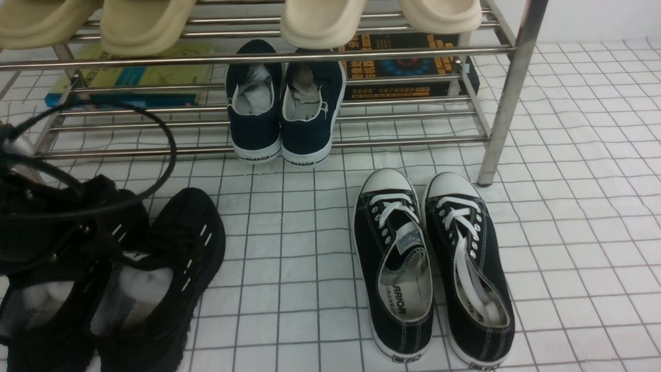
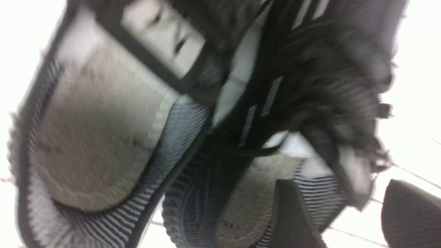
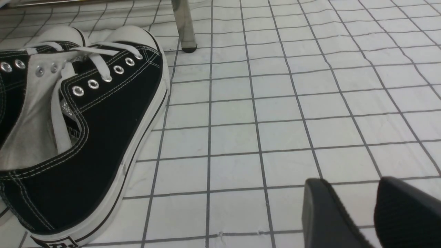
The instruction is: Take the shoes off the shelf with your hand from the white checkered tablecloth.
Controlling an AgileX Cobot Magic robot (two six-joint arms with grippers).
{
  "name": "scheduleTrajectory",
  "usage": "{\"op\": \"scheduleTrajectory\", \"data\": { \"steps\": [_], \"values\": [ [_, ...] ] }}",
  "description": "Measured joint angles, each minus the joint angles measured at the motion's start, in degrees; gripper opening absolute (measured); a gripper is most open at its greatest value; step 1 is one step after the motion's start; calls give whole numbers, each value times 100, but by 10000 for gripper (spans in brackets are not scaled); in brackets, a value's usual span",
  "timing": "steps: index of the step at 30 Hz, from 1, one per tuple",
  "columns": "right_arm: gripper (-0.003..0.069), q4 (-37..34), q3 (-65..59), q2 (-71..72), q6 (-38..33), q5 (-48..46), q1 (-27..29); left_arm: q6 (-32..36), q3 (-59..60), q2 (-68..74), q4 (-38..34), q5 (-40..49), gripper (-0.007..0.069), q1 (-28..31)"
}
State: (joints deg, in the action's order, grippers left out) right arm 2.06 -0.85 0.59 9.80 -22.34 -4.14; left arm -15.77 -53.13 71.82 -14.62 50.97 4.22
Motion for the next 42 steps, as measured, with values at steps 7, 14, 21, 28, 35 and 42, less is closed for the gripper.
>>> {"op": "scheduleTrajectory", "data": {
  "steps": [7, 14, 21, 28, 35, 42],
  "values": [
    [239, 0, 0, 0, 0, 0, 0, 563, -1498, -443, 534, 1229, 302, 0],
    [239, 0, 0, 0, 0, 0, 0, 1325, -1613, -1635, 739, 1673, 14, 0],
    [239, 0, 0, 0, 0, 0, 0, 1865, 435, -3946, 324, 771, 2, 0],
    [239, 0, 0, 0, 0, 0, 0, 1928, 2725, -5544, -453, -1544, 4, 0],
    [239, 0, 0, 0, 0, 0, 0, 1933, 3807, -6006, -446, -2448, 9, 0],
    [239, 0, 0, 0, 0, 0, 0, 1933, 3925, -6006, 64, -2533, 16, 0]
  ]
}}
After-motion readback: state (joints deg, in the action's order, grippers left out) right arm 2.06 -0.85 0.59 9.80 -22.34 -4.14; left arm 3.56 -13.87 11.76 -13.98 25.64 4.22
